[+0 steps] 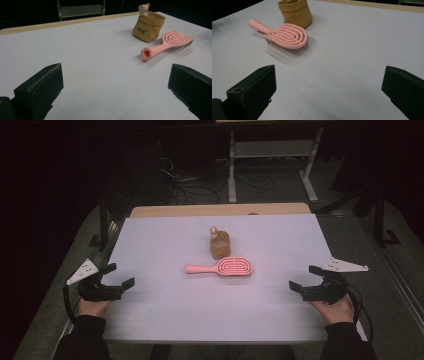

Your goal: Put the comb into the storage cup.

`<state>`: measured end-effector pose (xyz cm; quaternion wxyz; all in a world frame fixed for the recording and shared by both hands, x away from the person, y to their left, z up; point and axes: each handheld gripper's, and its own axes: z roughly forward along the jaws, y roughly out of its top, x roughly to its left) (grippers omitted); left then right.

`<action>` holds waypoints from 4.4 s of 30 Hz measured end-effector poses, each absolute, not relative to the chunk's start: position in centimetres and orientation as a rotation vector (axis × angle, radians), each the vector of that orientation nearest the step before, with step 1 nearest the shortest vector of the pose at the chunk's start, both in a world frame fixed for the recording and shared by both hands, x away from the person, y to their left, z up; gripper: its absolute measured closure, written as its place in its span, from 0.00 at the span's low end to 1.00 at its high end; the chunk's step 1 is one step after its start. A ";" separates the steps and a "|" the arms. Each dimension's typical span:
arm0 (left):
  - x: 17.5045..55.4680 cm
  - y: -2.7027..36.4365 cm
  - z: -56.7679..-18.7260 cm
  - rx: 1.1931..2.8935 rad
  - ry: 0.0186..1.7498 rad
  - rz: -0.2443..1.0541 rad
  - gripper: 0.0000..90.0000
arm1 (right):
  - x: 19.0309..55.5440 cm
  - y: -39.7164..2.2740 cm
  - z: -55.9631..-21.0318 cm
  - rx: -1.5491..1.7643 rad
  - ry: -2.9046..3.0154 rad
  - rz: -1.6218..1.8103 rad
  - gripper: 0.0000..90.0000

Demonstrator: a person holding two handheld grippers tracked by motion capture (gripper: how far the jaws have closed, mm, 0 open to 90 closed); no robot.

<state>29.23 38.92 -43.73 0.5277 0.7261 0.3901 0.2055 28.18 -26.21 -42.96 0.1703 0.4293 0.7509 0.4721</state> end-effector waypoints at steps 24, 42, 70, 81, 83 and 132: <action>30.5 37.7 -40.8 1.863 0.818 0.505 0.00 | 28.2 -26.2 -43.2 1.229 2.140 1.325 0.00; 32.4 35.9 -37.9 1.947 0.727 0.496 0.00 | 28.2 -26.2 -43.2 1.227 2.138 1.324 0.00; 35.5 31.8 -35.8 2.075 0.617 0.436 0.00 | 28.2 -26.1 -43.3 1.225 2.154 1.328 0.00; 36.8 29.9 -36.4 2.125 0.575 0.392 0.00 | 28.2 -26.0 -43.3 1.221 2.161 1.329 0.00; 37.1 29.5 -36.5 2.141 0.572 0.383 0.00 | 28.2 -26.0 -43.3 1.221 2.161 1.329 0.00; 40.5 20.3 -39.2 2.275 0.381 0.254 0.00 | 28.1 -25.8 -43.5 1.203 2.190 1.327 0.00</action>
